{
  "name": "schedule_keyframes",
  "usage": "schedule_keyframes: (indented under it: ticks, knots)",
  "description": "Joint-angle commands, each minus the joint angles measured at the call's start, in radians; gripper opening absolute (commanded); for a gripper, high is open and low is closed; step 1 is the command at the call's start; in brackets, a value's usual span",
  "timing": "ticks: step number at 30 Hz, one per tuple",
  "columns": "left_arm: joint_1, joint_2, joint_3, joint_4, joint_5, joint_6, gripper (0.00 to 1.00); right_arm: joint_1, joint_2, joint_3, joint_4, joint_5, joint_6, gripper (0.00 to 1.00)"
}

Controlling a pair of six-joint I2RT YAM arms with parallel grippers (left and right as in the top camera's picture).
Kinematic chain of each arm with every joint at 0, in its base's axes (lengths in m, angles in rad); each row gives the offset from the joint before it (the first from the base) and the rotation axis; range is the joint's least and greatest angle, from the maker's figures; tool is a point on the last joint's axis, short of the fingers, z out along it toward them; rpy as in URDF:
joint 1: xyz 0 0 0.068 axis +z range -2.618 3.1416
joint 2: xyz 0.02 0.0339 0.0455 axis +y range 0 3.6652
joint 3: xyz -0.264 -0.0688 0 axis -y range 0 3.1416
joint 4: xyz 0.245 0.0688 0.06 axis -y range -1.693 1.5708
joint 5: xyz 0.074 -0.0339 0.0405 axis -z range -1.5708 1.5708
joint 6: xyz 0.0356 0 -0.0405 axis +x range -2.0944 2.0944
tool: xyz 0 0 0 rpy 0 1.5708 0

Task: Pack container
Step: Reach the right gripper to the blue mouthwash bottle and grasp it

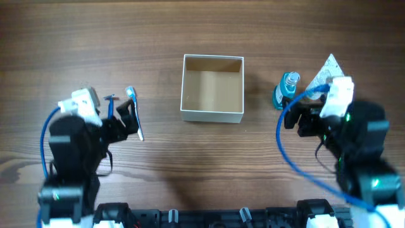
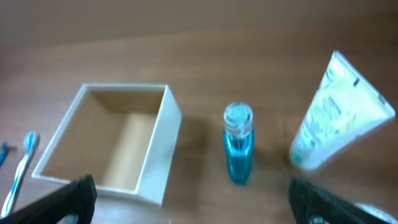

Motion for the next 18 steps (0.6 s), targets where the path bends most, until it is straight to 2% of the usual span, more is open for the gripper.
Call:
schedule_keyframes:
  ticks: [1,11,18]
  knots:
    - [-0.005,0.131,0.154,-0.116,0.013,-0.012,1.0,0.002,0.116,0.154,-0.102,-0.013,0.014,1.0]
    - [-0.005,0.165,0.172,-0.148,0.049,-0.012,1.0,0.002,0.246,0.183,-0.088,-0.023,-0.015,1.0]
    - [-0.005,0.188,0.172,-0.148,0.049,-0.012,1.0,0.002,0.496,0.217,-0.053,0.027,0.037,1.0]
